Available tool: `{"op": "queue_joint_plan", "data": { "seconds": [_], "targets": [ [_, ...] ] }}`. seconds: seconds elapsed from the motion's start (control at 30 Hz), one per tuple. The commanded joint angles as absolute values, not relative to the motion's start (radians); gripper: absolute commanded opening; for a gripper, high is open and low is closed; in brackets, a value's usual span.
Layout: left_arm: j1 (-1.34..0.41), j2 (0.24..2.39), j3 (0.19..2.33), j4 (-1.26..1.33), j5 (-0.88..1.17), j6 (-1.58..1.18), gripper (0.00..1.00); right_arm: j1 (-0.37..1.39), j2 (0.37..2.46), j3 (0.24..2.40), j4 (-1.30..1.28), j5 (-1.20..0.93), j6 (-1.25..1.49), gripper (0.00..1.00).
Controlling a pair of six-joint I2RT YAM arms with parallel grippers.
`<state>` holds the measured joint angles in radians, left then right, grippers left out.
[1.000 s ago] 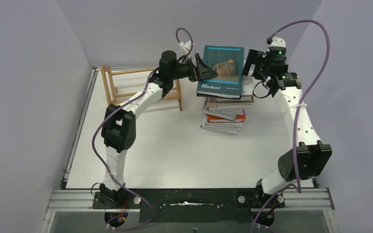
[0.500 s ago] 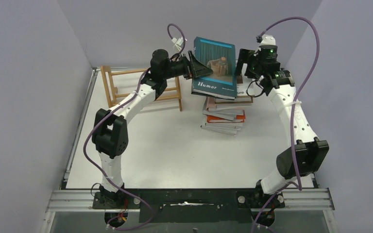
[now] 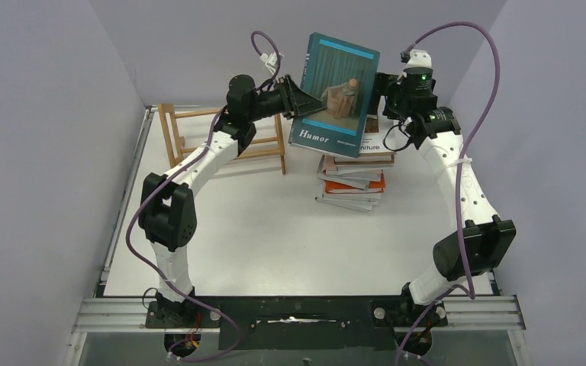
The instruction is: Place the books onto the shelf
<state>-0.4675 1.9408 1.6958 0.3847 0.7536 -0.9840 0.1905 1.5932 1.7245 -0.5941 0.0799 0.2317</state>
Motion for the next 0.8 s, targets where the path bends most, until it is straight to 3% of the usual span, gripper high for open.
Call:
{"op": "queue_joint_plan", "data": {
  "seconds": [0.0, 0.3, 0.53, 0.67, 0.77],
  "targets": [
    [-0.492, 1.874, 1.729, 0.497, 0.817, -0.953, 0.1, 0.217, 1.535, 1.72, -0.545, 0.13, 0.24, 0.98],
    [-0.403, 1.698, 1.906, 0.092, 0.644, -0.687, 0.09, 0.169, 1.392, 1.629, -0.504, 0.205, 0.235, 0.98],
    [-0.195, 1.515, 1.774, 0.033, 0.563, -0.683, 0.06, 0.131, 1.347, 1.57, -0.496, 0.192, 0.225, 0.98],
    [-0.167, 1.44, 1.726, -0.195, 0.181, -0.512, 0.0, 0.12, 1.338, 1.549, -0.481, 0.17, 0.227, 0.98],
    [-0.167, 1.392, 1.566, -0.19, -0.13, -0.417, 0.0, 0.116, 1.337, 1.534, -0.468, 0.154, 0.227, 0.98]
  ]
}}
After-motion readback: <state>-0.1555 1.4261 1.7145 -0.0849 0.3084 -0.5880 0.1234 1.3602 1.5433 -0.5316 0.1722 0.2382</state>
